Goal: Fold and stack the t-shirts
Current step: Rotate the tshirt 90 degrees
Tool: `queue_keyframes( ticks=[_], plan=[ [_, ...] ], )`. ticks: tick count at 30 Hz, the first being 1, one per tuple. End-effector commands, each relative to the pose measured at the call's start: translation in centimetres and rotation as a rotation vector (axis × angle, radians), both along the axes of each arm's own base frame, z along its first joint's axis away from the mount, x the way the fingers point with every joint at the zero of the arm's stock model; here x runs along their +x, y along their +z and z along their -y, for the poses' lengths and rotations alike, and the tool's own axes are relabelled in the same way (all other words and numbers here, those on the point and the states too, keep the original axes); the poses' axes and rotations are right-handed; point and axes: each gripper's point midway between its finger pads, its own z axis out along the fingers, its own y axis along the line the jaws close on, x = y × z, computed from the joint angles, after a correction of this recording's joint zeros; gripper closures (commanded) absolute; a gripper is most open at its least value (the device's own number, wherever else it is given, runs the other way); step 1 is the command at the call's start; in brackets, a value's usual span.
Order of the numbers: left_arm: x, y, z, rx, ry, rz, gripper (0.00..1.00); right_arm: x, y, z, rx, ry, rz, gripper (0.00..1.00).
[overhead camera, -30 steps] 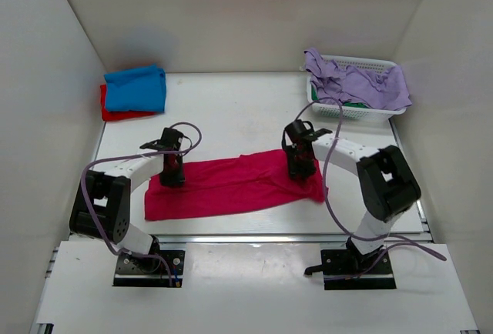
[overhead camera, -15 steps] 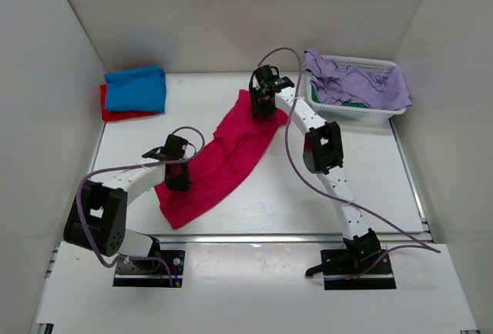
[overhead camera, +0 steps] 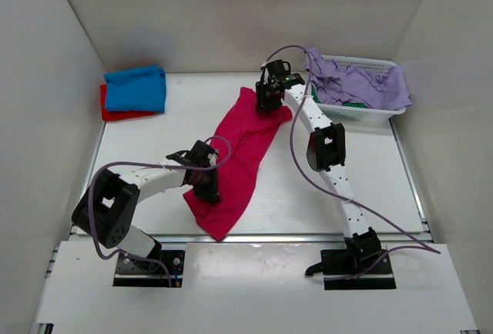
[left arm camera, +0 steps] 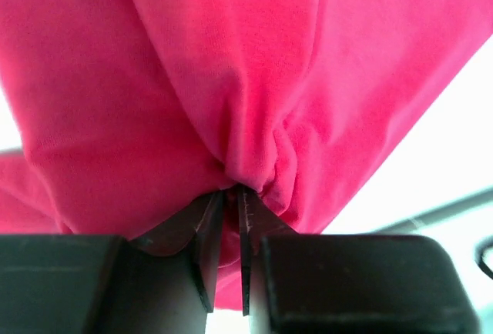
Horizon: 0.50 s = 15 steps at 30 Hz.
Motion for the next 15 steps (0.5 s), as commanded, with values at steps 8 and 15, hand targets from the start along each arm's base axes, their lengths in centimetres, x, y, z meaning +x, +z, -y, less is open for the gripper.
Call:
queue_keyframes(
  ticks=[8, 15],
  plan=[
    [0.4, 4.1, -1.9, -0.009, 0.103, 0.015, 0.69, 0.5, 16.5, 2.5, -0.082, 0.019, 0.327, 0.56],
    [11.4, 13.0, -2.1, -0.158, 0.118, 0.298, 0.6, -7.3, 24.9, 6.7, -0.133, -0.039, 0.321, 0.52]
  ],
)
